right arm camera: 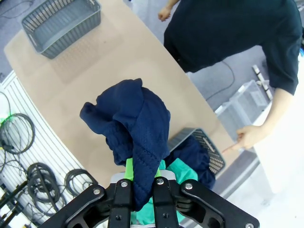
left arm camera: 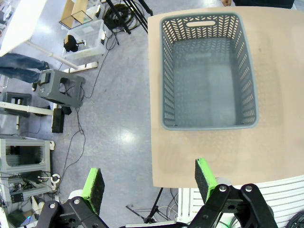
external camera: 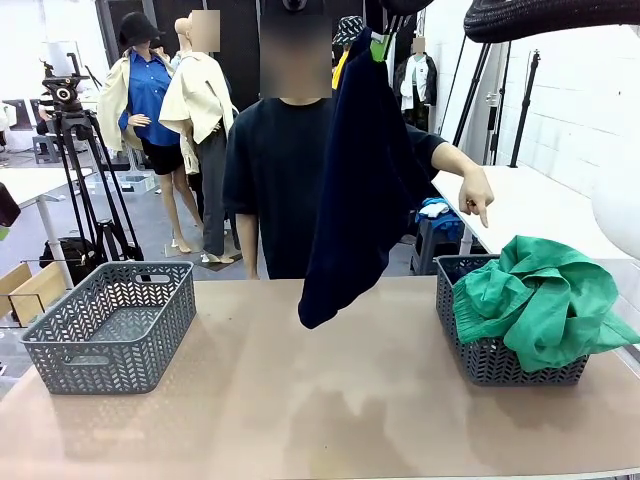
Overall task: Sort the tops and bottoms.
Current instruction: Sort the clothes according to human instructions.
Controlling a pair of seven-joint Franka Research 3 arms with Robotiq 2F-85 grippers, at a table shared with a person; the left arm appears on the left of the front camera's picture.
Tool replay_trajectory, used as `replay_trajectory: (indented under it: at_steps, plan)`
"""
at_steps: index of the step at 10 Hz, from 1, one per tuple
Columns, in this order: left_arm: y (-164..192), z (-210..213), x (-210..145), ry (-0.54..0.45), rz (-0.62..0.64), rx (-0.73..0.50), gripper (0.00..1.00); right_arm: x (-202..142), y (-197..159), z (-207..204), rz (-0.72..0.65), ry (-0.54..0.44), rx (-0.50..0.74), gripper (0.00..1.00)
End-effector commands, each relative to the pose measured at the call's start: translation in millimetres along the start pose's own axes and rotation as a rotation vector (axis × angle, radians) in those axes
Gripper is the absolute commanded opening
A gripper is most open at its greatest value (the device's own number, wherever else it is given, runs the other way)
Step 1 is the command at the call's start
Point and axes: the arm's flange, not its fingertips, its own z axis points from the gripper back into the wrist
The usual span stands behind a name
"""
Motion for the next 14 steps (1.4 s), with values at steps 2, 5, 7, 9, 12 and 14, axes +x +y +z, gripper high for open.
replay_trajectory:
  at_steps: [2, 5, 7, 9, 12, 14]
  plan:
    - [3.2, -0.6, -0.3, -0.006, -0.005, 0.003, 1.00, -0.3, 0.2, 0.5, 0.000, -0.001, 0.003, 0.00]
    - [3.2, -0.6, -0.3, -0.006, -0.005, 0.003, 1.00, -23.8, -29.7, 30.6, -0.071, -0.022, -0.123, 0.00]
    - [3.2, -0.6, -0.3, -0.006, -0.005, 0.003, 1.00, -56.8, -78.9, 65.7, -0.213, 0.000, -0.275, 0.00]
    - [3.2, -0.6, -0.3, -0.006, -0.005, 0.003, 1.00, -93.7, -117.6, 85.5, -0.324, 0.056, -0.339, 0.00]
    - [3.2, -0.6, -0.3, -0.006, -0.005, 0.003, 1.00, -153.2, -162.3, 73.6, -0.490, 0.071, -0.303, 0.00]
    - [3.2, -0.6, -0.3, -0.006, -0.005, 0.003, 1.00, -185.7, -173.9, 48.8, -0.555, 0.077, -0.242, 0.00]
